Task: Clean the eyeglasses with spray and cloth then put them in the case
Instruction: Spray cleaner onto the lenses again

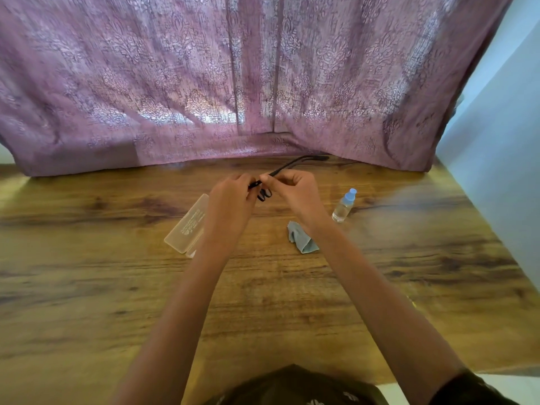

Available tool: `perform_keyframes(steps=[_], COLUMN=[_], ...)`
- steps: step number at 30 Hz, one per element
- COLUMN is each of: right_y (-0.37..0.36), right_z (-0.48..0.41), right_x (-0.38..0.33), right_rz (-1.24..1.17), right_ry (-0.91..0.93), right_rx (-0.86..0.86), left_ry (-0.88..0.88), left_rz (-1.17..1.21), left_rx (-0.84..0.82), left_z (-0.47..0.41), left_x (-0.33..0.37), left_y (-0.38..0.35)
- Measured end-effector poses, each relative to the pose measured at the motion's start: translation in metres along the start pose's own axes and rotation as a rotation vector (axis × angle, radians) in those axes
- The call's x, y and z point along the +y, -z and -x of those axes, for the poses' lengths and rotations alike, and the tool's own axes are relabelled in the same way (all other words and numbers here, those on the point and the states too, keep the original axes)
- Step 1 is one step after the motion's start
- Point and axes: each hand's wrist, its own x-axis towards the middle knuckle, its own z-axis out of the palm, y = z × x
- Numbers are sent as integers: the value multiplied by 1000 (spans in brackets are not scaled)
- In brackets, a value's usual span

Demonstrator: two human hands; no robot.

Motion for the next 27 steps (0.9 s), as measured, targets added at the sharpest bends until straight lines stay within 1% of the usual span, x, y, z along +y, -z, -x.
perform_keyframes(steps=[4,6,8,10,13,14,15,18,23,27], right_y=[7,16,30,45,68,75,81,92,92,99], right_z=[2,2,3,5,10,10,10,10,8,3], right_x=[2,9,21,37,65,76,85,106,126,131], right_rz=[5,38,126,278,545,621,675,711,654,615], right_ry=[21,12,5,39,178,212,223,227,269,191], right_rx=[34,47,112,275,614,676,696,651,608,530], left_ry=[20,84,170,259,355,375,389,401,390,345], left_rz=[33,77,162,212,234,257,296,417,469,509], left_rx=[-5,11,35,54,78,89,103,105,103,121], left_z=[-6,-6,-5,-4,-4,-4,-4,-5,-6,-3], left_x=[3,-1,-7,-14,-22,-23,-25,-25,-25,-29], left_y=[-12,-18,-23,-28,-34,-35,-36,-38,-42,-43])
